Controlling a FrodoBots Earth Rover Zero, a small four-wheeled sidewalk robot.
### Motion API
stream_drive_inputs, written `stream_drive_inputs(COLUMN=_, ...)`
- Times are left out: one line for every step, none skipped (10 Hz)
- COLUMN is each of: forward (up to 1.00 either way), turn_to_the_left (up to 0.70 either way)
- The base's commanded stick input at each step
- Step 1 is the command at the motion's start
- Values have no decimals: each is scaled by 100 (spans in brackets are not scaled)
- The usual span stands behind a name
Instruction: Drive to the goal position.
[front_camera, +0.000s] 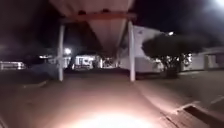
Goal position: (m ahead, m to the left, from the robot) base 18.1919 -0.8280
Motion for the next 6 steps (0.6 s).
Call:
stream_drive_inputs(forward=100, turn_to_the_left=0)
stream_drive_inputs(forward=100, turn_to_the_left=0)
stream_drive_inputs(forward=100, turn_to_the_left=0)
stream_drive_inputs(forward=100, turn_to_the_left=0)
stream_drive_inputs(forward=100, turn_to_the_left=0)
stream_drive_inputs(forward=100, turn_to_the_left=0)
